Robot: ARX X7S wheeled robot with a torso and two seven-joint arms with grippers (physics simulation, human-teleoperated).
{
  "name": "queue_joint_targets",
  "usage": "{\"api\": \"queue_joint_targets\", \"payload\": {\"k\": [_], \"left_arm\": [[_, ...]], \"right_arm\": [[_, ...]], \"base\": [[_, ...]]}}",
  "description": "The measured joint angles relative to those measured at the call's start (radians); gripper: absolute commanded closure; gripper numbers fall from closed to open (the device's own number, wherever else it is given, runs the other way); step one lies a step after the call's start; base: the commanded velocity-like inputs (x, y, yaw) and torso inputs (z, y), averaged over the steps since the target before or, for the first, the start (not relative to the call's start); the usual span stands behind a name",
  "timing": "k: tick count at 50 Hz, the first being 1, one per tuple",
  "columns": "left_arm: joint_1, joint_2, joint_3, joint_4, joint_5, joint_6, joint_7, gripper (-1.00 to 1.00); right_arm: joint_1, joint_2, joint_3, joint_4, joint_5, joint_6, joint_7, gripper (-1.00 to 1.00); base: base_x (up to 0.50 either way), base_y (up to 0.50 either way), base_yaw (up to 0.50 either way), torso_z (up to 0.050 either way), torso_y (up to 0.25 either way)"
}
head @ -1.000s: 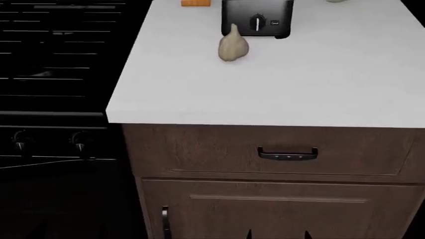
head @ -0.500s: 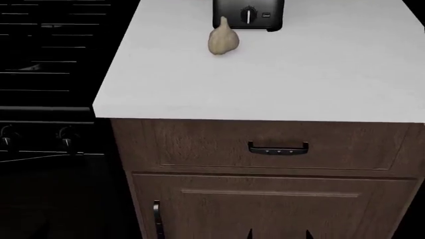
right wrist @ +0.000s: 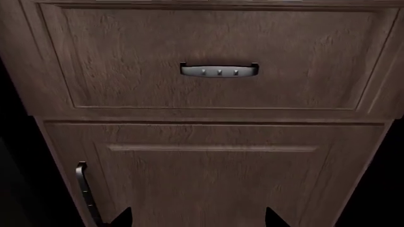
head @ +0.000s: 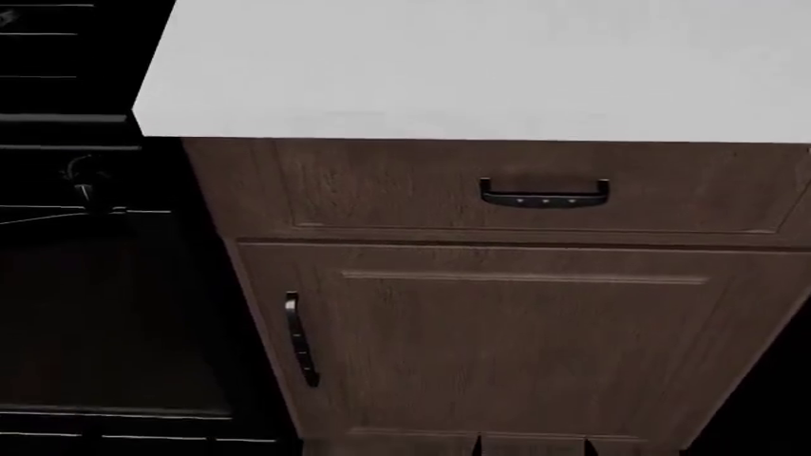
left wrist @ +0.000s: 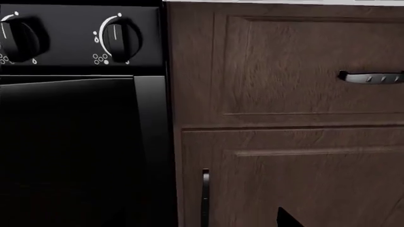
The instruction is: Open the right drawer.
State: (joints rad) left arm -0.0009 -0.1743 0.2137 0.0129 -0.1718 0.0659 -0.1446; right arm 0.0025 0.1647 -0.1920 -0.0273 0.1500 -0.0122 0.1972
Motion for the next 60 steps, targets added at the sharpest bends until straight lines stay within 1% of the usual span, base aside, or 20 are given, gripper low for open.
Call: {"api": "queue_joint_targets", "payload": {"k": [3, 26, 44, 60], "left_arm": [[0.000, -0.001, 0.002, 0.001, -0.001, 0.000, -0.002, -1.00], [0.001, -0.007, 0.006, -0.002, -0.014, 0.023, -0.019, -1.00], [-0.001, -0.015, 0.014, 0.001, -0.024, 0.023, -0.029, -1.00], [-0.003, -0.020, 0.021, 0.002, -0.031, 0.025, -0.037, -1.00]], "right_arm": [[0.000, 0.002, -0.002, -0.001, 0.002, 0.000, 0.002, -1.00], [0.002, 0.012, -0.013, -0.001, 0.019, -0.017, 0.008, -1.00], [0.008, 0.019, -0.022, 0.021, 0.024, -0.039, 0.013, -1.00], [0.004, 0.029, -0.031, -0.002, 0.034, -0.025, 0.022, -1.00]], "base": [[0.00, 0.00, 0.00, 0.000, -0.247], [0.00, 0.00, 0.00, 0.000, 0.000], [0.17, 0.00, 0.00, 0.000, 0.000], [0.18, 0.00, 0.00, 0.000, 0.000]]}}
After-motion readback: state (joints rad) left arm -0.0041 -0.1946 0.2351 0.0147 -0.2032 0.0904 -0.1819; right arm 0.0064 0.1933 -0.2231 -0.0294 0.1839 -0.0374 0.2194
